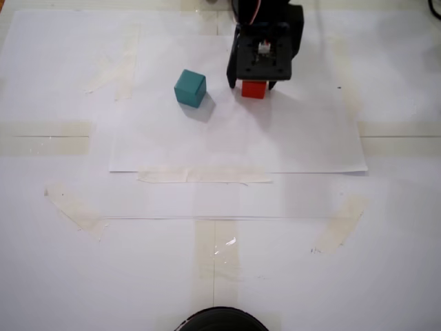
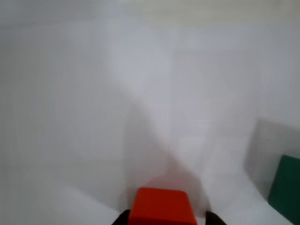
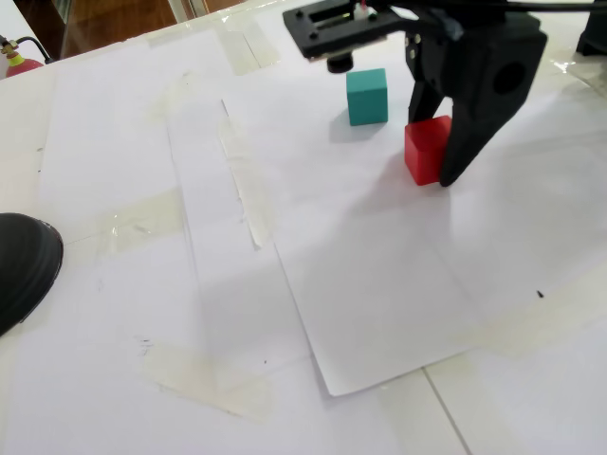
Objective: Put the red cube on the top of the blue cube.
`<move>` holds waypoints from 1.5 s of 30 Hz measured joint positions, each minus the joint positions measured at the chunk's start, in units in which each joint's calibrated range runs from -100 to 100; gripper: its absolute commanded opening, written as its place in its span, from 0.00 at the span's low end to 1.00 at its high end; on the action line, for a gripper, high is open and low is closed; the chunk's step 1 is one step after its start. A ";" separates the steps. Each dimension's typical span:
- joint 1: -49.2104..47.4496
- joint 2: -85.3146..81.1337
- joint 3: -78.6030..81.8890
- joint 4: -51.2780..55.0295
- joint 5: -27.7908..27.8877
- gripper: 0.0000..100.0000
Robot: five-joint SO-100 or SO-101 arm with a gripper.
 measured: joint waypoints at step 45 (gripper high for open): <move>5.92 2.34 -32.90 33.43 4.40 0.10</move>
